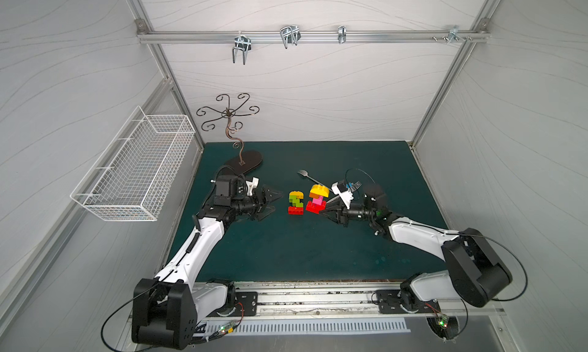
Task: Assemble the letter s with lego
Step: Adjust the lego brick at the center of the board.
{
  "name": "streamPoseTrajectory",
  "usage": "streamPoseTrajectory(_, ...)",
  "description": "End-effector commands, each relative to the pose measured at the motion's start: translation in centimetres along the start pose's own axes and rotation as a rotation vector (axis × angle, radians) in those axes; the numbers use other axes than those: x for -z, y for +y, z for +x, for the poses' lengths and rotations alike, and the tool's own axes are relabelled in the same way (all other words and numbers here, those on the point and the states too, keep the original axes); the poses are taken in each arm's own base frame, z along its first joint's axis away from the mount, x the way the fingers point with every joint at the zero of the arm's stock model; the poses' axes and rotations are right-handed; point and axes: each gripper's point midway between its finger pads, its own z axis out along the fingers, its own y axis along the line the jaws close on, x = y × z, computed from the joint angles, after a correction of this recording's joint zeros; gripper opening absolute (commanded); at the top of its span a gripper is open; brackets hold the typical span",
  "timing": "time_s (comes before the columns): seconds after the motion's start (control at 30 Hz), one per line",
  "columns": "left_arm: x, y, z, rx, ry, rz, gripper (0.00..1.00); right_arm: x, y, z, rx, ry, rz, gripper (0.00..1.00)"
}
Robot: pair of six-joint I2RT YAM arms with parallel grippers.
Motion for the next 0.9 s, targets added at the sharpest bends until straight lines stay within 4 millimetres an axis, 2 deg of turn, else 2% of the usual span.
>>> streamPoseTrajectory(0.0,1.1,-2.6,-0.3,-0.084,-0.019,0.046,0.89,0.7,0.0,4.0,-0.386,0.197,-0.058,0.09)
streamPoseTrajectory(0.17,1.4,-2.8,0.0,-0.091,-0.026,0.049,0.89,0.6,0.0,4.9,-0.532,0.269,-0.096,0.11)
streamPoseTrajectory(0.43,1.5,-2.6,0.2,-0.091,-0.026,0.048,0.89,-0.5,-1.9,8.4,-0.736,0.354,-0.118,0.12)
streamPoseTrajectory(0.7,1.4,-2.3,0.2,-0.086,-0.031,0.041,0.89,-0.9,-3.6,9.3,-0.799,0.37,-0.099,0.13)
streamPoseTrajectory(0.87,1.4,-2.2,0.1,-0.088,-0.033,0.04,0.89,-1.3,-4.5,10.5,-0.836,0.389,-0.088,0.15)
